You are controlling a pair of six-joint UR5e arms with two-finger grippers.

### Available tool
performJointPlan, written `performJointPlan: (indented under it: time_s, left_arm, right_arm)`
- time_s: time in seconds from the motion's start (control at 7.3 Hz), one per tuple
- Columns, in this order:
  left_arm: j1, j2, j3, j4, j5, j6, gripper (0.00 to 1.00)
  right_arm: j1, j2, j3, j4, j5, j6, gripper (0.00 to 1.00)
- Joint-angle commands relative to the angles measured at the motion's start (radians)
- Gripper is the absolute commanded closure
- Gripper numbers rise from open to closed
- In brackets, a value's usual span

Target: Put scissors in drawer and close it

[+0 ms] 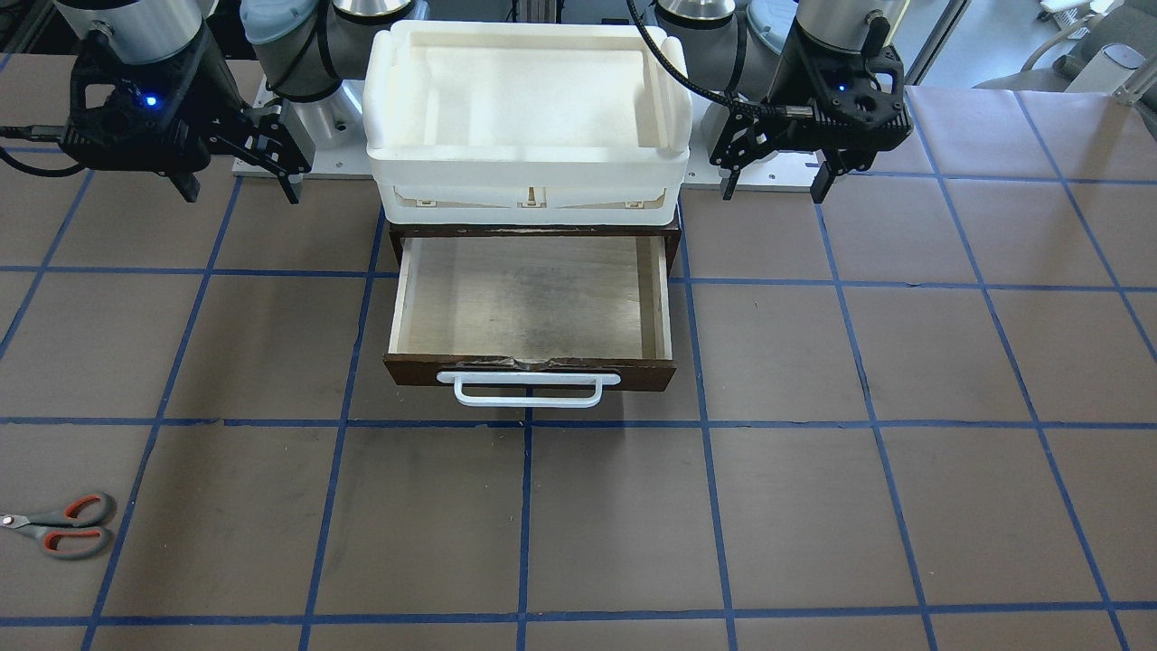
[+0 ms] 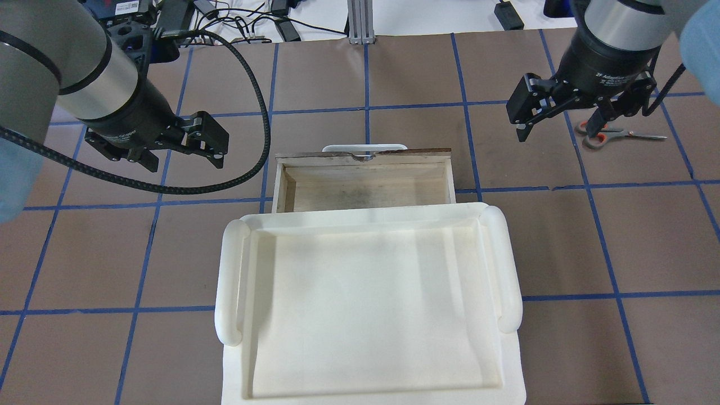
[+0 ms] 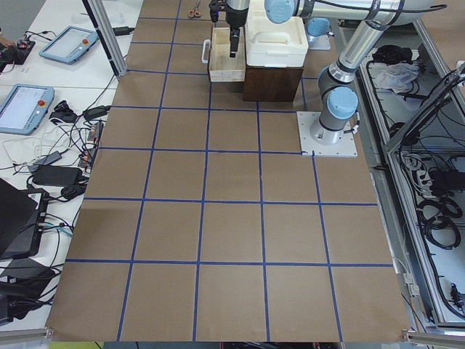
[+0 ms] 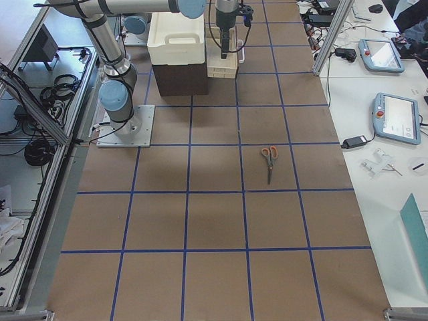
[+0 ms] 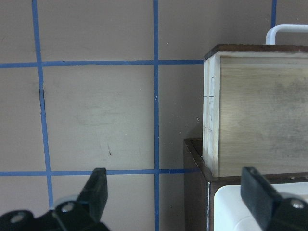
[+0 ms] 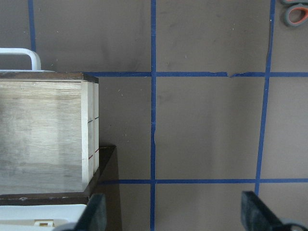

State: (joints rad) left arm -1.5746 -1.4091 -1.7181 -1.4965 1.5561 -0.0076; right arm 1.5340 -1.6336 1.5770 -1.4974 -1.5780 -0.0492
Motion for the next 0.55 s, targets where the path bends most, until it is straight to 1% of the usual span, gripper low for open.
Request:
performJointPlan:
  time_s: [0.0, 0.41]
  left_arm:
    - [-0.001, 0.001, 0.000, -0.001, -0.001, -0.002, 0.00]
    - [-0.001, 0.001, 0.000, -0.001, -0.004, -0.002, 0.00]
  right_arm:
    - [0.000, -0.002, 0.000, 0.003, -0.002, -0.001, 0.00]
    - [0.000, 0.006, 0.000, -0.001, -0.002, 0.000, 0.00]
